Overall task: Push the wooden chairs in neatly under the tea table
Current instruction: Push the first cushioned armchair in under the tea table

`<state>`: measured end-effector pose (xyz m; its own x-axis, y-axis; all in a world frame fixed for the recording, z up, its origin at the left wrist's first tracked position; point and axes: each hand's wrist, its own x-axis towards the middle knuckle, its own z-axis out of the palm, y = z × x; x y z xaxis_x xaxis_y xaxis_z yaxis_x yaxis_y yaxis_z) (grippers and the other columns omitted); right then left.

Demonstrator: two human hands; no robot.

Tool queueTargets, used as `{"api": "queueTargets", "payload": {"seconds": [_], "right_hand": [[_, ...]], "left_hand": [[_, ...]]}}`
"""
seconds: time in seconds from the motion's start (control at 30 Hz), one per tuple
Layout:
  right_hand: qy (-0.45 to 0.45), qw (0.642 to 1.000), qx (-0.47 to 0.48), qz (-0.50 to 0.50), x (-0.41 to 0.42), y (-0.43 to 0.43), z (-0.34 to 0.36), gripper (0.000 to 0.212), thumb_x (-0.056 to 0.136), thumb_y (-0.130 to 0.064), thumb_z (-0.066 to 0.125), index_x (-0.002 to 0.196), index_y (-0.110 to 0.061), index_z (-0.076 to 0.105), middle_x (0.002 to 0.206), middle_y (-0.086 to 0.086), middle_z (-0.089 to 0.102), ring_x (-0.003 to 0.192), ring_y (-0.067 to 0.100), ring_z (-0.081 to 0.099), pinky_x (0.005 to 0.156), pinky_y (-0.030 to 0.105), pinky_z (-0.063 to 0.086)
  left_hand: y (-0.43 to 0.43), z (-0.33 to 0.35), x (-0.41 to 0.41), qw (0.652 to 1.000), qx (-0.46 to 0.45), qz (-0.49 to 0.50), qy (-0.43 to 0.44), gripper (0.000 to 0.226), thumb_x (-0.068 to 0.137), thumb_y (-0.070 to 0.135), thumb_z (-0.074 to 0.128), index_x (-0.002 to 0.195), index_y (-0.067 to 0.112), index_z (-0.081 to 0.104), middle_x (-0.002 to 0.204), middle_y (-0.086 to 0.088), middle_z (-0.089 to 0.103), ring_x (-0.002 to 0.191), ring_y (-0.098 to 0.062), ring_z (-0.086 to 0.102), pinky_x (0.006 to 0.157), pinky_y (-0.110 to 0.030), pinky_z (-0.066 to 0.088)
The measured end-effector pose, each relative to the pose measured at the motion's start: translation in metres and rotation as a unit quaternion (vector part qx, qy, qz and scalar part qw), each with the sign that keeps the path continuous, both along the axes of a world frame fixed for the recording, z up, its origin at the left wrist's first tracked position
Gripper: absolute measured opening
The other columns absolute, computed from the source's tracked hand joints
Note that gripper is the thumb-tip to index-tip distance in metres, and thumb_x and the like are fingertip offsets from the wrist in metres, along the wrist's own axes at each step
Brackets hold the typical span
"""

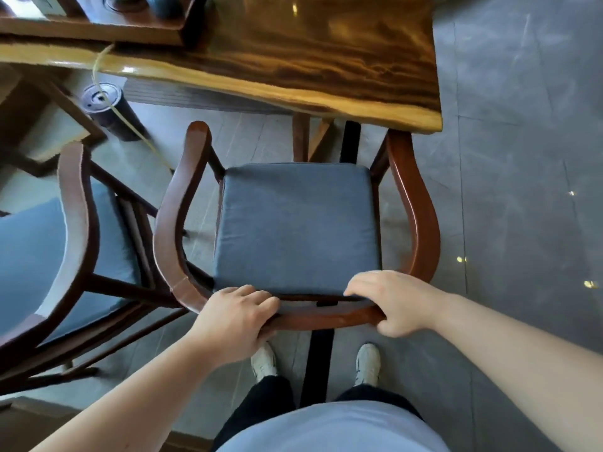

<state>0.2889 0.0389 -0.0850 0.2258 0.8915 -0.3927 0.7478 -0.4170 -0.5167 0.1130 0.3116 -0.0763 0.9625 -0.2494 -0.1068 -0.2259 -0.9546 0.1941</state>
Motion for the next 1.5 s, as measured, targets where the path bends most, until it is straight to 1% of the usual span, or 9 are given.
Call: {"api": "queueTargets", "payload": {"seconds": [0.1, 0.23, 0.37, 0.57, 0.93, 1.07, 1.17, 1.23, 1.5], "right_hand": [[0.0, 0.997, -0.017, -0.076, -0.015, -0.003, -0.01, 0.051, 0.069, -0.029, 0.061, 0.12, -0.022, 0.063, 0.116, -0.005, 0.067, 0.107, 0.019, 0.061, 0.09, 0.039, 0.051], [-0.018, 0.994, -0.045, -0.102, -0.021, -0.002, -0.006, 0.015, 0.069, -0.024, 0.064, 0.083, -0.026, 0.061, 0.078, -0.011, 0.065, 0.074, 0.011, 0.061, 0.064, 0.038, 0.051], [-0.028, 0.992, -0.034, -0.118, -0.024, -0.005, -0.011, 0.018, 0.063, -0.015, 0.065, 0.072, -0.02, 0.05, 0.067, -0.005, 0.058, 0.064, 0.012, 0.055, 0.057, 0.038, 0.048], [-0.031, 0.987, -0.016, -0.154, -0.022, 0.006, 0.007, 0.009, 0.067, -0.023, 0.059, 0.065, -0.02, 0.051, 0.06, -0.01, 0.055, 0.063, 0.013, 0.055, 0.059, 0.038, 0.046], [-0.049, 0.984, -0.076, -0.155, -0.038, 0.027, 0.01, 0.006, 0.073, -0.023, 0.059, 0.069, -0.025, 0.054, 0.07, -0.007, 0.064, 0.068, 0.017, 0.059, 0.06, 0.036, 0.05], [-0.05, 0.983, -0.096, -0.147, -0.053, 0.034, 0.015, 0.016, 0.076, -0.019, 0.057, 0.071, -0.031, 0.047, 0.072, -0.008, 0.062, 0.07, 0.019, 0.058, 0.055, 0.031, 0.038], [-0.07, 0.983, -0.107, -0.13, -0.062, 0.034, 0.017, 0.006, 0.08, -0.024, 0.058, 0.085, -0.027, 0.059, 0.085, -0.005, 0.069, 0.08, 0.022, 0.062, 0.06, 0.031, 0.038], [-0.072, 0.983, -0.108, -0.132, -0.061, 0.033, 0.02, 0.017, 0.079, -0.022, 0.056, 0.093, -0.028, 0.063, 0.089, -0.004, 0.07, 0.083, 0.023, 0.062, 0.062, 0.031, 0.041], [-0.095, 0.985, -0.111, -0.092, -0.044, 0.036, 0.031, 0.011, 0.084, -0.031, 0.059, 0.094, -0.028, 0.062, 0.09, -0.005, 0.07, 0.084, 0.023, 0.062, 0.066, 0.031, 0.043]], "left_hand": [[0.026, -0.003, -0.006, 1.0, -0.018, 0.007, -0.011, 0.027, 0.076, 0.044, 0.05, 0.085, 0.022, 0.062, 0.073, 0.007, 0.065, 0.064, -0.023, 0.062, 0.049, -0.031, 0.05], [0.037, -0.01, -0.002, 0.998, -0.048, -0.039, -0.02, 0.024, 0.082, 0.041, 0.045, 0.076, 0.021, 0.059, 0.062, 0.006, 0.06, 0.05, -0.024, 0.057, 0.038, -0.028, 0.042], [0.039, -0.012, 0.001, 0.996, -0.063, -0.061, -0.027, 0.019, 0.079, 0.038, 0.052, 0.074, 0.02, 0.055, 0.061, 0.006, 0.058, 0.049, -0.022, 0.056, 0.037, -0.027, 0.041], [0.049, -0.006, 0.014, 0.994, -0.049, -0.086, -0.047, 0.023, 0.074, 0.041, 0.054, 0.074, 0.019, 0.056, 0.06, 0.006, 0.058, 0.05, -0.021, 0.057, 0.037, -0.027, 0.041], [0.073, -0.014, 0.013, 0.989, -0.065, -0.114, -0.071, 0.026, 0.081, 0.044, 0.055, 0.076, 0.018, 0.057, 0.062, 0.006, 0.06, 0.052, -0.021, 0.058, 0.039, -0.031, 0.045], [0.08, -0.016, 0.007, 0.988, -0.077, -0.115, -0.062, 0.031, 0.091, 0.046, 0.047, 0.078, 0.019, 0.058, 0.063, 0.007, 0.06, 0.053, -0.018, 0.057, 0.041, -0.03, 0.045], [0.083, -0.015, 0.007, 0.988, -0.062, -0.129, -0.051, 0.023, 0.082, 0.041, 0.054, 0.079, 0.02, 0.061, 0.065, 0.007, 0.062, 0.055, -0.019, 0.059, 0.042, -0.029, 0.046], [0.082, -0.013, 0.009, 0.989, -0.064, -0.125, -0.045, 0.022, 0.08, 0.04, 0.053, 0.079, 0.019, 0.061, 0.066, 0.007, 0.062, 0.055, -0.019, 0.059, 0.041, -0.03, 0.047], [0.079, -0.004, 0.019, 0.993, -0.056, -0.093, -0.051, 0.025, 0.076, 0.046, 0.054, 0.075, 0.021, 0.058, 0.06, 0.007, 0.059, 0.051, -0.019, 0.058, 0.041, -0.028, 0.045]]}}
